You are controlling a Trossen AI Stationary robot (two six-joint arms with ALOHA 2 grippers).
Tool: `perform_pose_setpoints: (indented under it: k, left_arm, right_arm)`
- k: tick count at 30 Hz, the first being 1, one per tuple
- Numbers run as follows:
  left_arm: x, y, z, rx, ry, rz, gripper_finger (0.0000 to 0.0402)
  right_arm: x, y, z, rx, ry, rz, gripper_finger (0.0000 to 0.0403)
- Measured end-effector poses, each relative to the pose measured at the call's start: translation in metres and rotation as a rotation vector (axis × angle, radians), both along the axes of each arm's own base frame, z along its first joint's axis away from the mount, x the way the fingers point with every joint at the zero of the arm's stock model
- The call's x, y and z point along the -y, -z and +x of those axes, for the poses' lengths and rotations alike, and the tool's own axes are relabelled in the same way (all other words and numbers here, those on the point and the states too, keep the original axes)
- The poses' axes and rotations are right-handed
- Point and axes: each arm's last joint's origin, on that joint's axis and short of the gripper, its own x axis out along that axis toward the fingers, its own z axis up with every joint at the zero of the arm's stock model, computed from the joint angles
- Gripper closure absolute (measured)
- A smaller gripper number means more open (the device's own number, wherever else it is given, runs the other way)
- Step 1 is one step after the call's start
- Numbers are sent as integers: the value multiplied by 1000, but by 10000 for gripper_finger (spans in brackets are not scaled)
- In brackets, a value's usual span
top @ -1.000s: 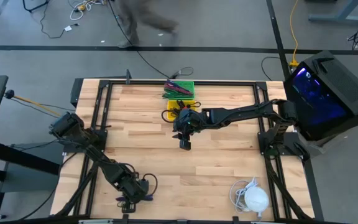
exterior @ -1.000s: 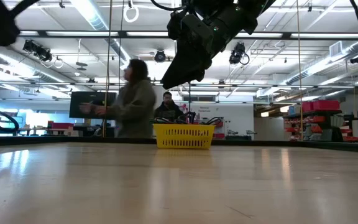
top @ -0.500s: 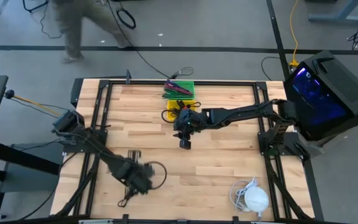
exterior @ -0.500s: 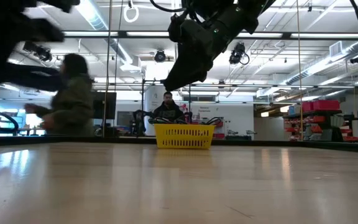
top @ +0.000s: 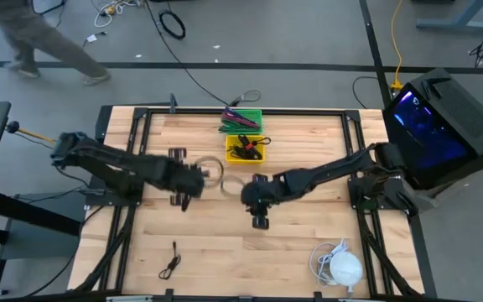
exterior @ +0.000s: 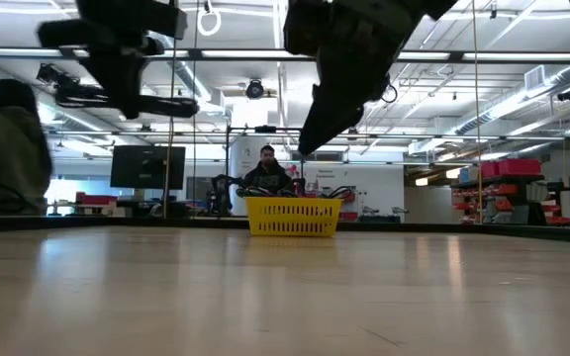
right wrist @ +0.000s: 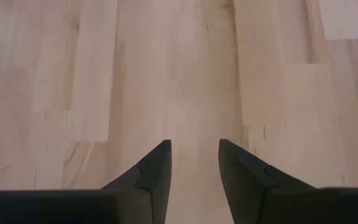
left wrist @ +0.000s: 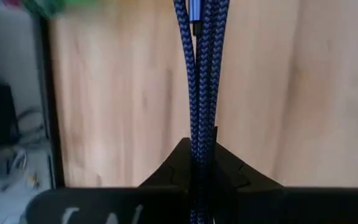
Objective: Pick & Place USB Port
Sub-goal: Put the blue patterned charger cable into the green basket
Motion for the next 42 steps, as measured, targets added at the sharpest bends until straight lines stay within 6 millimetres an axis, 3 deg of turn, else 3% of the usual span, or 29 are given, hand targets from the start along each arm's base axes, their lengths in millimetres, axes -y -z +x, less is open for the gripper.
perform_pose_setpoints:
  k: [6, 10, 16, 21, 25, 35, 42]
  left_arm:
    - [-46, 0, -3, 138, 56, 41, 377]
    - [-82, 10, 7, 143, 71, 33, 377]
    - [-135, 15, 26, 286, 130, -11, 377]
    - [-174, 34, 36, 263, 72, -11, 377]
    - [-198, 44, 54, 214, 13, -56, 377]
    - [-236, 22, 118, 192, 21, -47, 377]
    - [-266, 28, 147, 134, -40, -94, 377]
  right_arm:
    - [-30, -2, -5, 48, 48, -76, 268]
    - [-49, -5, -6, 117, 38, -71, 268]
    - [-69, -1, -11, 175, 9, -40, 268]
    - [-68, 17, -18, 176, 48, -35, 268]
    - [-64, 23, -18, 196, 69, -17, 268]
    - [-58, 25, -16, 196, 77, -4, 268]
    - [-58, 26, -17, 182, 69, -14, 268]
